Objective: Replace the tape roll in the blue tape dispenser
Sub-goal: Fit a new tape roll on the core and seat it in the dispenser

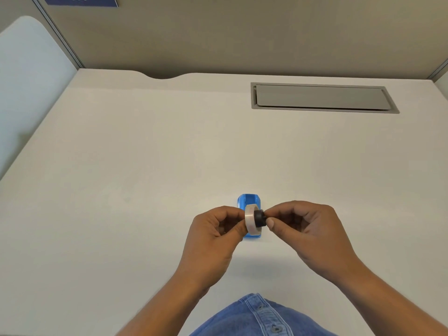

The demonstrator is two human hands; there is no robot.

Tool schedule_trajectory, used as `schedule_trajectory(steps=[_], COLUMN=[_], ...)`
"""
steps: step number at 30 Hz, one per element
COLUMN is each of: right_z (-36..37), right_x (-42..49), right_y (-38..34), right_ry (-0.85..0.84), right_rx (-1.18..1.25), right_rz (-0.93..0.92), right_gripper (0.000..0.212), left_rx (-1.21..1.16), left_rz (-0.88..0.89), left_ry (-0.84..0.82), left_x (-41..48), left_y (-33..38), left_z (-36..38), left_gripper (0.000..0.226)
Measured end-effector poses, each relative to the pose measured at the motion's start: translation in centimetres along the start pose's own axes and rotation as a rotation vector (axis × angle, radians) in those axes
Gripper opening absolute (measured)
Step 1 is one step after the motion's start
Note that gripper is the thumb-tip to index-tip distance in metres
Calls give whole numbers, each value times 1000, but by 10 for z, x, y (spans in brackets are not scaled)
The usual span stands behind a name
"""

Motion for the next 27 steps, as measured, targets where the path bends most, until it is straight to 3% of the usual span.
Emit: schedule_trajectory(steps=[18,27], right_z=[10,17], right_x=[38,59], right_y=[50,76], right_ry=[39,81], right_rx=[-293,-402], right_rz=[-26,-32], right_gripper=[14,14], left_rx=[529,685], left_rz=[183,169], left_ry=[69,106], left_x=[52,81], left_y=[-17,-29], left_z=[5,7], left_gripper=[11,8])
Point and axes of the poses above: each hand's wrist, its own x-axis towards the middle knuckle, its own z-axis out of the palm, y = z × x, the point moved 10 cm from there along x, towards the middle knuckle, and after that the axes turned 1 degree about -x, right-handed, at the moved point
